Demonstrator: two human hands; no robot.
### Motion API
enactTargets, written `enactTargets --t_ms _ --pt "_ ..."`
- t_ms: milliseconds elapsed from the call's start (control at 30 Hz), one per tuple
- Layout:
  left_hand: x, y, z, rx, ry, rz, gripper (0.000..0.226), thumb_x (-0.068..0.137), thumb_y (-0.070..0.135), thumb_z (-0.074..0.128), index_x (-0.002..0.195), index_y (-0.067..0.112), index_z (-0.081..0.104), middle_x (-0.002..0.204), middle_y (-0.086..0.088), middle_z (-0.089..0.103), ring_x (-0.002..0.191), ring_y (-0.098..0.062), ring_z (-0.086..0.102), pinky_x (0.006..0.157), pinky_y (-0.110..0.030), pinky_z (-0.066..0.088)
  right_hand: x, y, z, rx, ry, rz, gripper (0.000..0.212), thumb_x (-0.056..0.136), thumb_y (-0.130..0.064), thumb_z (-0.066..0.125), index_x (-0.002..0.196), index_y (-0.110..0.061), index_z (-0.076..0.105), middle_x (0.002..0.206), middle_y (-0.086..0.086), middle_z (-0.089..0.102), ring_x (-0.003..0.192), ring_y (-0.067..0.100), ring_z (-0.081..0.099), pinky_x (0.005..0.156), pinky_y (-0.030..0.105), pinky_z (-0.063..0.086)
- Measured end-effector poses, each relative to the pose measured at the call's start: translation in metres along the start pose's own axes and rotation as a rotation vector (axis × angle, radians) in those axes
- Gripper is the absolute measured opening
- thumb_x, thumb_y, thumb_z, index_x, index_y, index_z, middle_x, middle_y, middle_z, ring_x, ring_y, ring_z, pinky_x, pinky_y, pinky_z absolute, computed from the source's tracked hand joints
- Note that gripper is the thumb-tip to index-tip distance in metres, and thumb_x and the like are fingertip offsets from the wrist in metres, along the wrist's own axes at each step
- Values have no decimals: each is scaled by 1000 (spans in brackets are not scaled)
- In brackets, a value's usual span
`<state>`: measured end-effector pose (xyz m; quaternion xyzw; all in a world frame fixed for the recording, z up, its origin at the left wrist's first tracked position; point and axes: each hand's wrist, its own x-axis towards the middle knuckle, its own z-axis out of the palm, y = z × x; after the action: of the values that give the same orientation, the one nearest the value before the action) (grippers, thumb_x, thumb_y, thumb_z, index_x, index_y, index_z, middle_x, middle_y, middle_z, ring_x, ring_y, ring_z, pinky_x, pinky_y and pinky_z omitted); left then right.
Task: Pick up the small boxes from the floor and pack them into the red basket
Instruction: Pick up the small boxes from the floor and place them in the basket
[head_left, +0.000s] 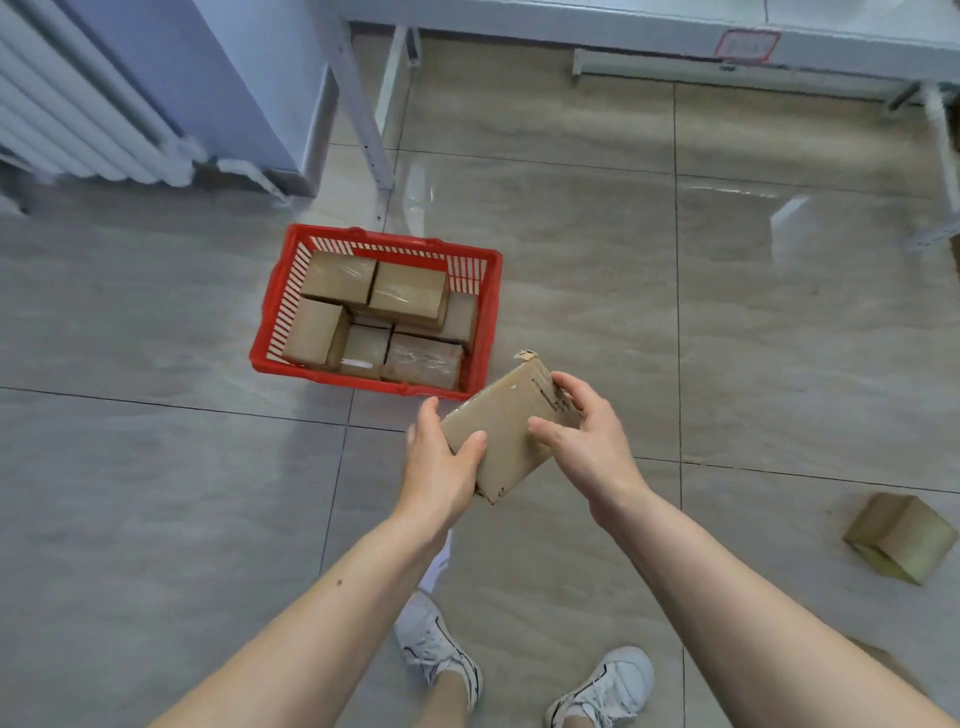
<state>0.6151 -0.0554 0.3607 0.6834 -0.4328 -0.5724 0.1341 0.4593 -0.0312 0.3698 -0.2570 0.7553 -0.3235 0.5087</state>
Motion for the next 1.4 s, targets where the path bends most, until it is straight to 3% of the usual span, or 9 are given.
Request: enactTargets --t_ms 200,433,567,700,900,1000,1133,1267,1400 --pt "46 -8 -83 -21 68 5 41 91 28 56 130 33 48 128 -2 37 107 -29 59 85 -53 57 27 -44 89 -55 -47 12 73 76 -25 77 139 -22 41 131 -2 53 119 16 55 104 38 46" --pt "102 3 -134 -95 123 -68 52 75 43 55 126 34 49 126 -6 44 105 -28 62 85 -52 57 74 -87 152 -183 -94 -36 70 67 -27 79 128 -41 49 133 2 36 110 22 56 96 36 53" --pt "144 15 -151 -119 105 -95 62 72 47 59 130 45 39 135 0 42 108 -24 62 90 -50 56 115 -107 179 -155 -126 11 77 56 -43 75 124 -56 42 128 2 53 108 21 61 92 45 56" --pt "178 25 -162 -102 86 -134 61 86 37 61 142 40 35 135 -1 37 108 -23 61 93 -48 55 145 -123 203 -192 -166 22 81 78 -27 75 143 -45 30 120 -5 57 104 15 61 96 36 52" --pt "222 12 -191 -7 25 -182 59 75 47 49 134 43 45 129 -4 57 108 -22 63 96 -47 53 175 -131 248 -167 -122 112 102 77 -27 78 153 -34 11 127 -6 55 115 17 58 103 41 49" --pt "245 3 -208 109 -8 -180 55 78 48 47 133 45 50 129 -3 58 117 -25 56 103 -47 47 187 -125 270 -146 -64 181 95 74 -28 81 146 -32 19 117 -5 58 109 17 60 98 42 52" --pt "278 -4 -227 285 -20 -121 41 95 23 49 135 22 56 131 -11 49 119 -33 48 104 -47 42 204 -110 304 -133 -7 279 66 72 -32 81 124 -27 41 118 -4 62 110 20 62 98 46 52" --pt "308 -15 -229 352 -109 -109 46 99 23 49 143 16 42 140 -10 46 131 -29 41 111 -43 34 227 -91 330 -133 59 296 67 78 -26 77 134 -23 40 111 -6 58 112 23 62 99 48 51" --pt "338 -38 -221 393 -175 -118 42 100 25 47 141 18 43 139 -12 49 129 -31 44 109 -44 36 257 -61 344 -144 55 340 63 84 -20 73 137 -21 38 112 -4 57 113 24 60 101 48 50"
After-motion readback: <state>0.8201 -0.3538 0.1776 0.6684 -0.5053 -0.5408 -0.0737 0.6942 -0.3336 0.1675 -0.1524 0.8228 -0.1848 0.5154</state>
